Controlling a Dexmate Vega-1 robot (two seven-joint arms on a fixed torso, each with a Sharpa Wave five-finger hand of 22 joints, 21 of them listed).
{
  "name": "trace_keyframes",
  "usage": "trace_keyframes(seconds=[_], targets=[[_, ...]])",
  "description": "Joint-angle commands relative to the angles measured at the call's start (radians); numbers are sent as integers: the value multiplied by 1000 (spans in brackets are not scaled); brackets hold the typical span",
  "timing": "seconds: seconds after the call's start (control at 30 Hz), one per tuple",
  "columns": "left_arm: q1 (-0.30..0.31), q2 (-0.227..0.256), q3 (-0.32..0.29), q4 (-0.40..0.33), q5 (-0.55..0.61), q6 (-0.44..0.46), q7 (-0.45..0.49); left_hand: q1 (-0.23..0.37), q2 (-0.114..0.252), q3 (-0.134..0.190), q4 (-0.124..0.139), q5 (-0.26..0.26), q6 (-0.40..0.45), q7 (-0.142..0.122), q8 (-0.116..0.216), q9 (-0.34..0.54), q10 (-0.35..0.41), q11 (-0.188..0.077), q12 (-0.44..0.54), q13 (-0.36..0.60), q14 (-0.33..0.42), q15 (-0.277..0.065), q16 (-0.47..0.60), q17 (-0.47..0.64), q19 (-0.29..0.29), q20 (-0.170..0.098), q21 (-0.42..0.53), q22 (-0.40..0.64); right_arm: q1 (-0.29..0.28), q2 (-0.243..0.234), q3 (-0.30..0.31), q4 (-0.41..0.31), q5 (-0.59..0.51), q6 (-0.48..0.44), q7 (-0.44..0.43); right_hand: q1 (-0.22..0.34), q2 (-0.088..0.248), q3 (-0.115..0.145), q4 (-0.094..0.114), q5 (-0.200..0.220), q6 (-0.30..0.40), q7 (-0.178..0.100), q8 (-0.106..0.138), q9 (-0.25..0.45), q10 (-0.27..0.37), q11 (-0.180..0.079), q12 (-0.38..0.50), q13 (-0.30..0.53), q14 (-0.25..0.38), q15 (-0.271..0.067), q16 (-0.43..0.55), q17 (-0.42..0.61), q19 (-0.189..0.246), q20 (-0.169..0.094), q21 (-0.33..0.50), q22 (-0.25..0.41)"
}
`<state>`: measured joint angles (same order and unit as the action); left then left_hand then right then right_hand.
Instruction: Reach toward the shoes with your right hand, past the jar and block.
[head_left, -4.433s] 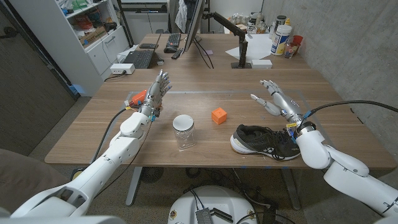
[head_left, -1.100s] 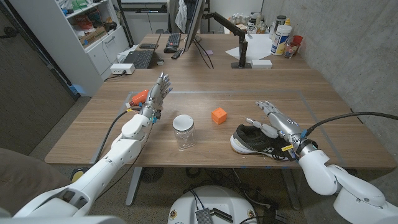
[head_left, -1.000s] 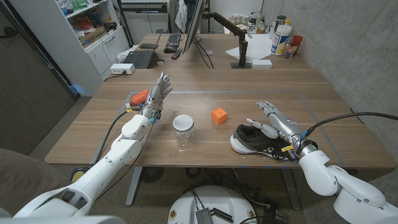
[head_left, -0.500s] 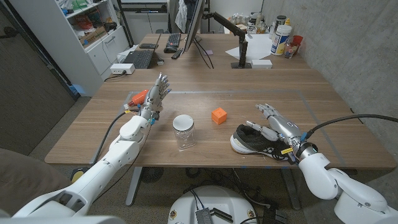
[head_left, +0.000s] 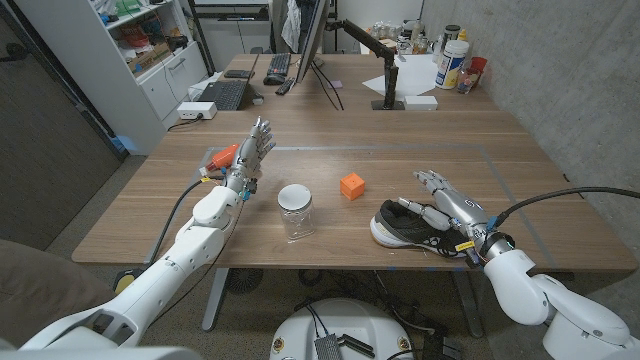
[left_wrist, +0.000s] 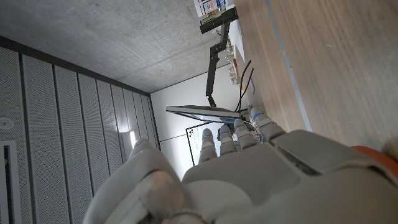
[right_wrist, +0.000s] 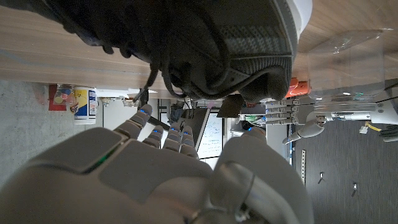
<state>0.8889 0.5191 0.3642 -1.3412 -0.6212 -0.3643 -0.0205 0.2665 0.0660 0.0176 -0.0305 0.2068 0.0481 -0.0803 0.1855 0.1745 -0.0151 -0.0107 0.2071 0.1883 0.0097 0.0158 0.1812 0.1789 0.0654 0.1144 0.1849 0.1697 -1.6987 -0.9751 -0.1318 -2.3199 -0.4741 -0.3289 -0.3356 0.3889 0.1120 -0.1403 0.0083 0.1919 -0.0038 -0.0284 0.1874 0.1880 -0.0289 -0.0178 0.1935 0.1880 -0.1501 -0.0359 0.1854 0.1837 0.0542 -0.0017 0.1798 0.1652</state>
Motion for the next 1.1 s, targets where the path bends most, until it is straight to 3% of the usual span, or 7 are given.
trace_keyframes(seconds=[0.03, 0.7, 1.1], targets=[[7, 1, 7, -19, 11, 19, 21, -1, 10, 2, -6, -3, 4, 0, 2, 6, -8, -1, 2, 5, -2, 0, 6, 2, -5, 0, 7, 5, -17, -5, 24, 15, 20, 18, 23, -2, 4, 2, 0, -2, -1, -2, 6, 4, -6, -6, 3, 5, -9, -13, 8, 2, 0, -2, 6, 3], [13, 4, 9, -31, 16, 31, 35, -2, 10, 2, -7, -3, 8, -2, 4, 6, -8, -4, 2, 5, -3, -1, 6, 2, -5, -1, 7, 5, -20, -7, 26, 30, 36, 36, 42, -5, 6, 4, 0, -2, 0, -3, 7, 4, -4, -7, 4, 5, -9, -14, 8, 2, 1, -1, 7, 3], [17, 1, 12, -43, 24, 28, 46, -2, 11, 2, -8, -3, 10, 0, 4, 6, -8, -2, 2, 5, -3, -2, 6, 2, -5, -1, 7, 5, -55, -3, 57, 27, 30, 52, 32, -7, 5, 5, -1, -3, 3, -3, 9, 4, -3, -6, 4, 5, -8, -14, 9, 2, 3, -1, 7, 3]])
